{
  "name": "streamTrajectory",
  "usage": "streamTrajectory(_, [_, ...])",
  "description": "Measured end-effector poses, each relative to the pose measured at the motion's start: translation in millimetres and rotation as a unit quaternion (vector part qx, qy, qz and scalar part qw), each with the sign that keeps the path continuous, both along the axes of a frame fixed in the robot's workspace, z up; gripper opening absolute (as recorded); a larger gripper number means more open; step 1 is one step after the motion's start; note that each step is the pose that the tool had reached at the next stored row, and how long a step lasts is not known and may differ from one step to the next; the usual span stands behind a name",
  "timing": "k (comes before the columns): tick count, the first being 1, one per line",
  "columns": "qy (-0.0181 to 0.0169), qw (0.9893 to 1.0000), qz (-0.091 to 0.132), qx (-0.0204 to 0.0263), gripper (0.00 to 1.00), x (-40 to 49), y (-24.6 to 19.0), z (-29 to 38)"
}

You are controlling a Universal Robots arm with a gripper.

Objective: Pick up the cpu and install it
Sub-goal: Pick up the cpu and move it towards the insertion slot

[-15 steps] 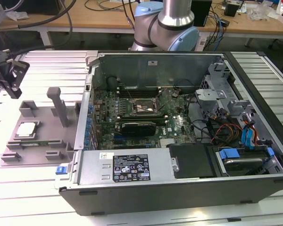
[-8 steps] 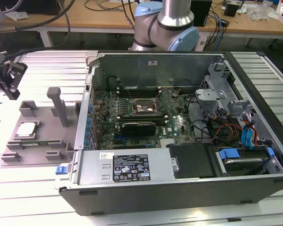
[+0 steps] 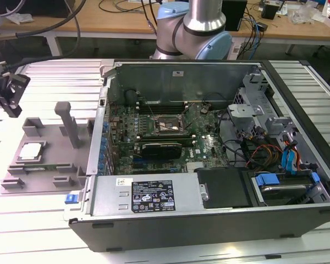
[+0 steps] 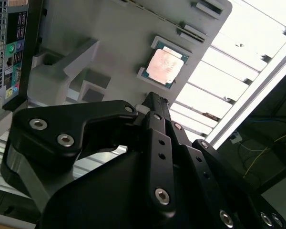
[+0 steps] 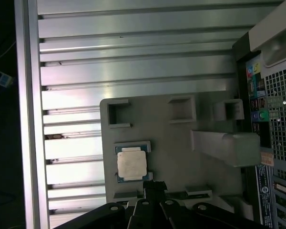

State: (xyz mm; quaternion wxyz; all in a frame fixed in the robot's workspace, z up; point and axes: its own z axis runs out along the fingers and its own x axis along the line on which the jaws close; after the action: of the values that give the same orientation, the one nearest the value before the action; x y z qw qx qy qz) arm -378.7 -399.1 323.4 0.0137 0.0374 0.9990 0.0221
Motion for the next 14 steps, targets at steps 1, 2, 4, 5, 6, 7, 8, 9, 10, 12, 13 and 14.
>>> streamTrajectory(1, [0.0000,1.0000,0.000,0.0000,0.11,-0.4,0.0,-0.3])
streamTrajectory(2, [0.0000,1.0000,0.000,0.0000,0.11,-0.7,0.0,-0.5])
streamTrajectory(4, [0.0000,1.0000,0.000,0.0000,0.11,-1.6,0.0,-1.0])
streamTrajectory(5, [0.0000,1.0000,0.000,0.0000,0.11,-2.0,0.0,-1.2])
streamTrajectory(6, [0.0000,1.0000,0.000,0.0000,0.11,-2.3,0.0,-1.4])
streamTrajectory(7, [0.0000,1.0000,0.000,0.0000,0.11,-2.6,0.0,-1.6])
streamTrajectory(8, [0.0000,1.0000,0.000,0.0000,0.11,-3.0,0.0,-1.8])
streamTrajectory(9, [0.0000,1.0000,0.000,0.0000,0.11,-3.5,0.0,-2.1])
streamTrajectory(10, [0.0000,1.0000,0.000,0.0000,0.11,-4.0,0.0,-2.4])
streamTrajectory(12, [0.0000,1.0000,0.000,0.0000,0.11,-4.7,0.0,-2.9])
streamTrajectory(13, [0.0000,1.0000,0.000,0.0000,0.11,-5.4,0.0,-3.7])
streamTrajectory(14, [0.0000,1.0000,0.000,0.0000,0.11,-6.0,0.0,-5.4])
